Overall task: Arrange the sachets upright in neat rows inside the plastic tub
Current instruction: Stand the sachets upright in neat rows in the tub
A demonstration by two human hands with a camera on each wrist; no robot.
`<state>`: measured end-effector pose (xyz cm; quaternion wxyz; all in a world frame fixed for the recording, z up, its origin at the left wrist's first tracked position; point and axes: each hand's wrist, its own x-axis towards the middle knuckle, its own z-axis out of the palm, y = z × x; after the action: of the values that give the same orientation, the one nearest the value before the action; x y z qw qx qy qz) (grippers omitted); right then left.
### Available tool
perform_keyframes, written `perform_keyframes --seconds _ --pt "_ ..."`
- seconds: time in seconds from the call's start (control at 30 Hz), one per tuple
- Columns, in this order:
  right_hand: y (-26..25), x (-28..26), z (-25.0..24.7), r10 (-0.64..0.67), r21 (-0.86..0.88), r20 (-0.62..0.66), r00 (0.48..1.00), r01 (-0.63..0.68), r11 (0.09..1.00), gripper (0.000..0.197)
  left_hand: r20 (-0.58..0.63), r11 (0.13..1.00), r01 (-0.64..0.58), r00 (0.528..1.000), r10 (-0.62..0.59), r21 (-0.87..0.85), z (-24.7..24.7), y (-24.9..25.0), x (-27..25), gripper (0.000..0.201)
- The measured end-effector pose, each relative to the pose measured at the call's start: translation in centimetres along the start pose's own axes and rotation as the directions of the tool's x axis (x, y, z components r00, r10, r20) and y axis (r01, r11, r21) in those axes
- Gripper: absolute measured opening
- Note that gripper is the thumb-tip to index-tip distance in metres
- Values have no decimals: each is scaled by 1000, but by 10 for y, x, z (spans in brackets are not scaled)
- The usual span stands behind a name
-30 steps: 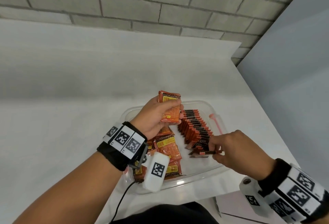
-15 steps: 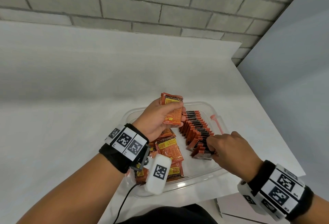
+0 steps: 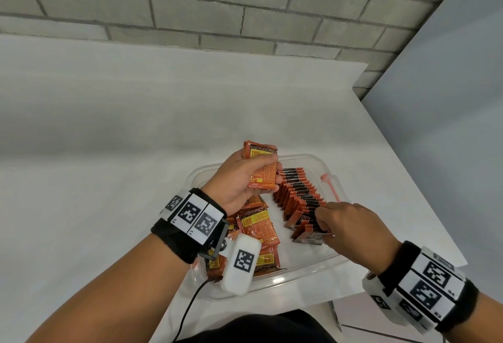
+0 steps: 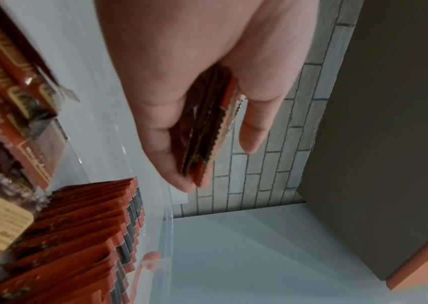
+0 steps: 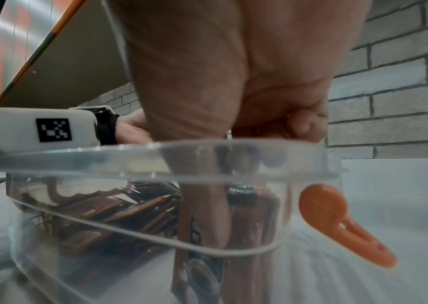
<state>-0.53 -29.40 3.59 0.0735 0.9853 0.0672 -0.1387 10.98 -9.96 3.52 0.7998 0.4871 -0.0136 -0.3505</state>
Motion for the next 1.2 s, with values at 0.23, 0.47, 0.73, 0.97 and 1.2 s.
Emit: perform_keyframes --seconds 0.23,0.47,0.73,0.97,1.2 --pt "7 9 -31 48 448 -93 995 -1 894 18 23 998 59 998 -58 -31 -1 -1 2 12" --pt "-10 51 -66 185 754 -193 964 25 656 37 63 996 -3 998 -2 84 0 -5 1 27" --pt "-4 58 -64 309 837 -340 888 136 530 14 22 996 59 998 -60 66 2 1 0 41" --pt "-27 42 -49 34 600 -412 910 243 762 15 76 997 15 997 -9 -79 -3 1 1 18" --pt "-16 47 -57 213 630 -481 851 167 758 19 41 1000 -24 999 24 -8 -4 -3 4 20"
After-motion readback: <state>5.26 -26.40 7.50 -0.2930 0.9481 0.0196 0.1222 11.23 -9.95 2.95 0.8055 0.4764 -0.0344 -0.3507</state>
